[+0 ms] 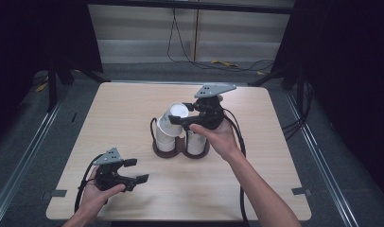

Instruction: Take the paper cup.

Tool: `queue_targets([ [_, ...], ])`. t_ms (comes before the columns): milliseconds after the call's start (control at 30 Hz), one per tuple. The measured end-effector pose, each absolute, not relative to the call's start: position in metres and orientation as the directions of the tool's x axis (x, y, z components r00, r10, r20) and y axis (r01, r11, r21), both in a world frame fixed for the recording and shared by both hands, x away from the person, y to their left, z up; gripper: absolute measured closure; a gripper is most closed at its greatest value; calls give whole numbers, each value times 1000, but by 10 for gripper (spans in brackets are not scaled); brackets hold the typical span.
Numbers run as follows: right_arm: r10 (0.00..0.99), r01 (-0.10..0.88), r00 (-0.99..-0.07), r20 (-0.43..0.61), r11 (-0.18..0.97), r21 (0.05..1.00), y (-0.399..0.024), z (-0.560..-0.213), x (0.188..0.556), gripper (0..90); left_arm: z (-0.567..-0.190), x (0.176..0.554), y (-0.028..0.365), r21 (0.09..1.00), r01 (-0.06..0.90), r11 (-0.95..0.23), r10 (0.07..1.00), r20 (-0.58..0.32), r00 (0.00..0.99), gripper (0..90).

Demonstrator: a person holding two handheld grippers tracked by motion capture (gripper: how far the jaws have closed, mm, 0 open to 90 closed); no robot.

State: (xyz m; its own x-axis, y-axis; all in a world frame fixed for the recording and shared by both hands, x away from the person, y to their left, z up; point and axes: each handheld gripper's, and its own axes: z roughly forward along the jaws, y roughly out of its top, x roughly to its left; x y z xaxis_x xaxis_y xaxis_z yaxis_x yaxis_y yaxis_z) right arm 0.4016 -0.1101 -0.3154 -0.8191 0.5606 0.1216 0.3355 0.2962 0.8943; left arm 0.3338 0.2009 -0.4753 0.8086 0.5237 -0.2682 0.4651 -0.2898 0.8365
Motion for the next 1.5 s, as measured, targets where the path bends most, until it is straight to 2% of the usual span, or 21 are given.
queue_targets([
  [333,536,335,-834,132,300,893,-117,-323,382,378,-456,346,195,863,431,-264,513,-253,820,167],
  [700,542,384,-817,195,261,886,-129,-353,366,378,-440,352,170,886,380,-265,460,-230,858,157],
  [867,544,396,-812,212,246,885,-134,-360,360,379,-441,351,163,886,373,-274,444,-228,867,158],
  [967,540,409,-808,236,225,884,-137,-370,354,379,-449,348,163,892,390,-226,432,-267,861,158],
  [1267,529,455,-799,286,221,862,-139,-401,347,378,-456,343,162,891,379,-251,444,-242,863,157],
  [1500,526,463,-795,302,205,862,-144,-411,344,378,-458,341,157,891,374,-258,424,-243,872,156],
])
